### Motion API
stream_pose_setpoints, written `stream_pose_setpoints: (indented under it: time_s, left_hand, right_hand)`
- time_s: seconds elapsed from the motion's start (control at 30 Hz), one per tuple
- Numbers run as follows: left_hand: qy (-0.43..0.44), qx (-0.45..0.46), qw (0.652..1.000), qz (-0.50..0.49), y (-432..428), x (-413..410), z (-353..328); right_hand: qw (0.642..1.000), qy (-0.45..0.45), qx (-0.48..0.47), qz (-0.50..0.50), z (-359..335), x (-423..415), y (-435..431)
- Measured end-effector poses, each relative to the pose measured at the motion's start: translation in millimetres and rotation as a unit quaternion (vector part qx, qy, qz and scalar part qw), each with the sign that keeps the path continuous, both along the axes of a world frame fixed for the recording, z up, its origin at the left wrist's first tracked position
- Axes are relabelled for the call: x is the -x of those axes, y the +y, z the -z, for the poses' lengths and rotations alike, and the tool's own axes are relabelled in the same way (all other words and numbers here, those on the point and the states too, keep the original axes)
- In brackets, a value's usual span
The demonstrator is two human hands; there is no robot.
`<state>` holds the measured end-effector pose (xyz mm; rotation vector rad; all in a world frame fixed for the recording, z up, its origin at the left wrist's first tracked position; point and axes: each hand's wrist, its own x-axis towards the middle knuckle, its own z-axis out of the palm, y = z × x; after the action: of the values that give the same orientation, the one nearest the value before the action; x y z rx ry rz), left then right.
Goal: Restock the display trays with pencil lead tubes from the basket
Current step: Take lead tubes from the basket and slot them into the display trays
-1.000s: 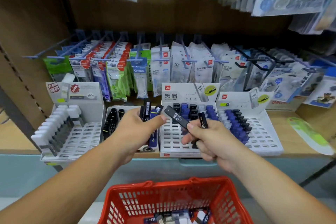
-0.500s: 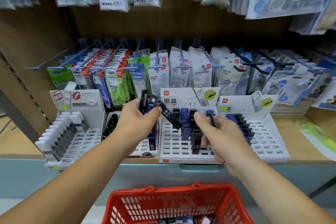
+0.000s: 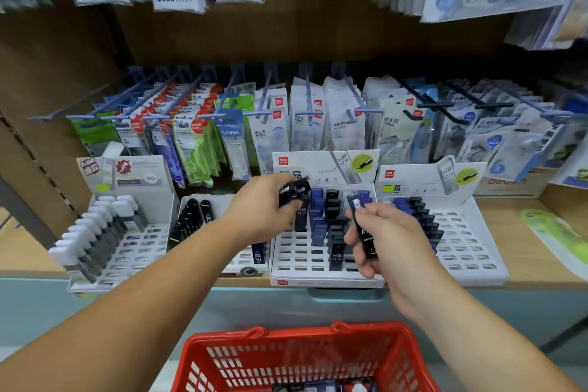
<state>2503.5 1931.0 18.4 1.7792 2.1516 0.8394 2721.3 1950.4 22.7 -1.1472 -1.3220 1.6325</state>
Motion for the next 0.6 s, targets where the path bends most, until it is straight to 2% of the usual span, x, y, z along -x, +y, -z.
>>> stream_pose_setpoints:
  time_s: [0.17, 0.3, 0.4, 0.43, 0.5, 0.57, 0.6]
  left_hand:
    - [0.013, 0.027, 0.999, 0.02, 3, 6, 7]
    - [0.07, 0.022, 0.997, -0.003, 10, 5, 12]
    - [0.038, -0.013, 0.999, -0.02, 11, 1, 5]
    - [0.0, -0.028, 0.999, -0.032, 9, -1, 0]
    - [-0.153, -0.051, 0.985, -0.058, 0, -4, -11]
    - [-0.331, -0.03, 0.941, -0.066, -17, -9, -22]
    - [-0.39, -0.012, 0.918, -0.064, -26, -10, -26]
  right_hand:
    - [1.0, -0.018, -0.02, -0.011, 4, 2, -1]
    - [0.999, -0.022, -0.046, -0.017, 6, 3, -2]
    - [0.998, -0.023, -0.061, -0.016, 4, 4, -3]
    - [0.998, -0.023, -0.06, -0.013, 4, 5, -3]
    - [0.998, -0.026, -0.054, -0.013, 5, 8, -4]
    - [0.999, -0.02, -0.041, -0.025, 6, 14, -5]
    - [0.999, -0.013, -0.032, -0.037, 5, 18, -7]
